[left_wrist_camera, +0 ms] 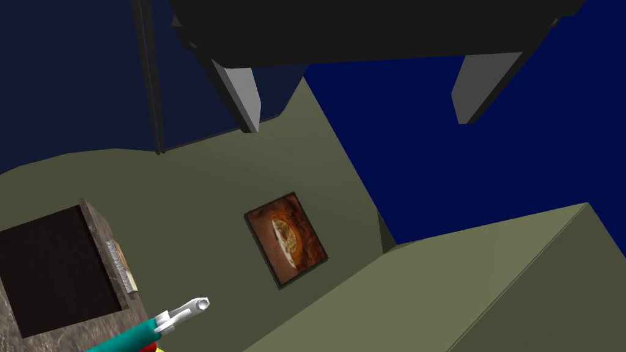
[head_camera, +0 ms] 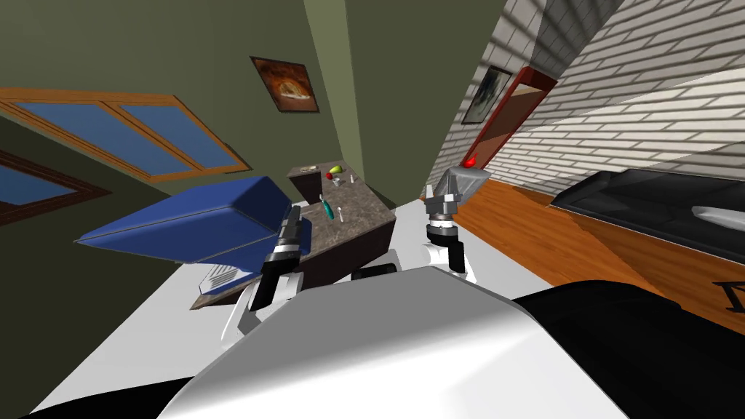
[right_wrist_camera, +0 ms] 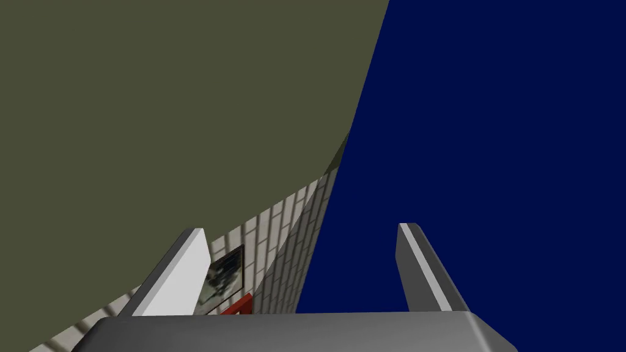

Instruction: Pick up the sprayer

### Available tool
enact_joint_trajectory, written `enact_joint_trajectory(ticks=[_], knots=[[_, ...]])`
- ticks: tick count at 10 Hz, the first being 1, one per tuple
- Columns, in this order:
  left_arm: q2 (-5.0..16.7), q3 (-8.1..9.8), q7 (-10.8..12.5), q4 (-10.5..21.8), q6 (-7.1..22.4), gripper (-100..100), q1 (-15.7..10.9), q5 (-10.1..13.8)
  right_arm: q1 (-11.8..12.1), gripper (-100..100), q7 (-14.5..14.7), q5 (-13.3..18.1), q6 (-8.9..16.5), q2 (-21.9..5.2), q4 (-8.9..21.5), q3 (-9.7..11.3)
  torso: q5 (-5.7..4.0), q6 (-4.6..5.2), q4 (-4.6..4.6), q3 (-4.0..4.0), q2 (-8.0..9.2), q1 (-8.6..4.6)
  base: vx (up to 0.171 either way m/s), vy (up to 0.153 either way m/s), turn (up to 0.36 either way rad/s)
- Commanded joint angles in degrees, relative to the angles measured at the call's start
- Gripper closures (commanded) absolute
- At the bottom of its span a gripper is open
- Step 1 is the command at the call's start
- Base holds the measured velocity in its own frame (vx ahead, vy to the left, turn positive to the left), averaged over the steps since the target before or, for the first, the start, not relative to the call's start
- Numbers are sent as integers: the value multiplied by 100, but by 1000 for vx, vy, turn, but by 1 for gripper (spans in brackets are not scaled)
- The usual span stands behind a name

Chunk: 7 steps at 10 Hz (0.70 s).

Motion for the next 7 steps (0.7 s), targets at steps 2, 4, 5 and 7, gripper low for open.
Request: enact_joint_trajectory(ticks=[2,4,5,7], knots=[[54,69,-120,37,338,-100,70,-69,-1,0,0,0,0,0,0,1,0,4,0,0,1,-3,-14,-16,-186],[129,160,-211,59,642,-100,103,-108,-1,0,0,0,0,0,0,1,0,4,0,0,1,-2,-12,-13,-209],[200,259,-306,88,851,-100,138,-141,0,0,0,0,0,0,0,0,0,0,0,0,-1,1,-5,-14,-272],[269,364,-406,123,1182,-100,174,-169,0,0,0,0,0,0,0,0,1,0,-1,-1,-3,2,-4,-11,-211]])
